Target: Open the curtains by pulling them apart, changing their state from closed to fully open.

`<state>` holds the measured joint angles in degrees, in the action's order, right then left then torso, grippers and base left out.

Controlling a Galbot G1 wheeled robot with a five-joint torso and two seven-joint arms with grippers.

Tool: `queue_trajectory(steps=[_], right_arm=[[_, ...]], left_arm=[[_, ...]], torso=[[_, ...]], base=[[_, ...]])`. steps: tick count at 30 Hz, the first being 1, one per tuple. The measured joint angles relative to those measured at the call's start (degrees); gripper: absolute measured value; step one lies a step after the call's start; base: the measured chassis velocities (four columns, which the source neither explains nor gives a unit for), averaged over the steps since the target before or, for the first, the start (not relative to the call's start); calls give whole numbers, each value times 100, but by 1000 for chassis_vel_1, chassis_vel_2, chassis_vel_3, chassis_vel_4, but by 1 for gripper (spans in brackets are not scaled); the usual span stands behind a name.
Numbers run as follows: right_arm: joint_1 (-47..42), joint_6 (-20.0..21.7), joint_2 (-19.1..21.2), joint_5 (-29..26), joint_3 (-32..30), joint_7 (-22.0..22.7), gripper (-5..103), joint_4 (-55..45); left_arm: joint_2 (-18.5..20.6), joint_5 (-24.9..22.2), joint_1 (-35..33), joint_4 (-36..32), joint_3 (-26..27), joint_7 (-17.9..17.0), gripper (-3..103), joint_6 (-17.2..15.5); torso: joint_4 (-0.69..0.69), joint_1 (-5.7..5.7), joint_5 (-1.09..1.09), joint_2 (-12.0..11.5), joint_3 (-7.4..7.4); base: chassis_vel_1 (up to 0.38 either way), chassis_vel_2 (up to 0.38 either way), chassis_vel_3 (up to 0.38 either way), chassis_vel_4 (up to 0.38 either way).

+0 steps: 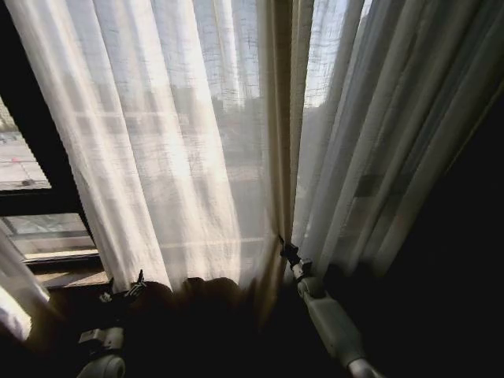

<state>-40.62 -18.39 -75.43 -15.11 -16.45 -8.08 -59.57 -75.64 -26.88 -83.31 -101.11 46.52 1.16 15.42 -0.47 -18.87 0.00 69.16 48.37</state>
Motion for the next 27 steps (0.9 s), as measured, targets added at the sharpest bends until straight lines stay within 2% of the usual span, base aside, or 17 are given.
queue_trajectory(steps=[27], right_arm=[[12, -98, -26, -73, 23, -160, 0, 38]], left_arm=[[0, 0, 0, 0, 0, 0, 100, 0]], torso=[[0, -1, -2, 0, 0]], base=[[-356, -349, 352, 355]])
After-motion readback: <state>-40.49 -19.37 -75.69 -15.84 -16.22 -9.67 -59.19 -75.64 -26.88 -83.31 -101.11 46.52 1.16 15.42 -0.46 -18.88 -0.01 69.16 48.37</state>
